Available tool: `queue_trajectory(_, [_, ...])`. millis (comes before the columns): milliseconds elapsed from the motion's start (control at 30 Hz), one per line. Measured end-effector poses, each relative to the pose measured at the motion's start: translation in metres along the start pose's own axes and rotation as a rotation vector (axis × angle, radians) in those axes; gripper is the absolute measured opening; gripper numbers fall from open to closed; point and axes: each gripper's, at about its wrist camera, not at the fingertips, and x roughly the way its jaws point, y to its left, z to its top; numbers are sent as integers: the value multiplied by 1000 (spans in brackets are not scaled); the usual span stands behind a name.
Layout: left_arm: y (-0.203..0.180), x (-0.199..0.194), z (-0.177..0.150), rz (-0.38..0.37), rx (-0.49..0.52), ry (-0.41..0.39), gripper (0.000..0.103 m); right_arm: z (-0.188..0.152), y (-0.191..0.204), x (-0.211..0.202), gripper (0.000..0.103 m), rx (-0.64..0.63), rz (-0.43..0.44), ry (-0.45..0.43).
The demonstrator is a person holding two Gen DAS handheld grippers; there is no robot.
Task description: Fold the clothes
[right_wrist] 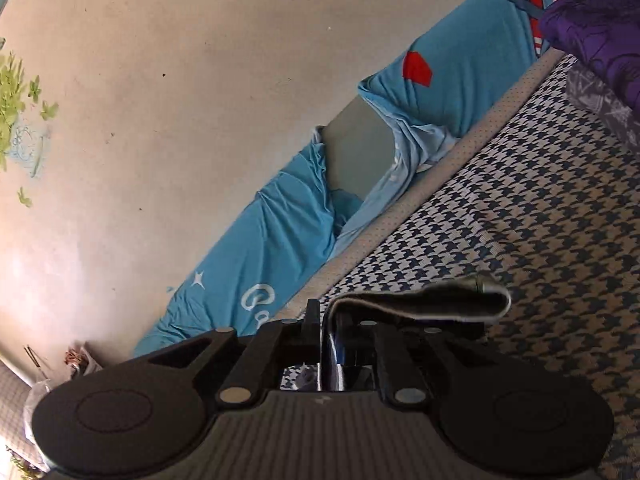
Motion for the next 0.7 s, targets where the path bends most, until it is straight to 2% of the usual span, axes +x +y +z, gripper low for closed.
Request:
queue_trajectory(100, [2, 5, -10, 17, -12, 20, 103, -22, 8, -2, 23, -88, -141, -23])
queue_trajectory(167, [0, 6, -17, 32, 6, 18, 103, -39, 13, 1, 24, -130, -203, 2])
queue_trajectory(333, [-11, 4, -34, 90, 125, 6, 103, -63, 23, 1, 25, -192, -158, 68])
queue_trajectory(400, [-13, 2, -39, 95, 140, -4, 103, -68, 27, 0, 27, -217, -141, 80])
queue_trajectory(600, [-8, -7, -44, 80, 113, -7, 103, -77, 24, -5, 28, -234, -103, 122])
queue_trajectory(700, [-4, -15, -47, 67, 83, -8, 103, -70, 12, -12, 28, -180, -67, 137])
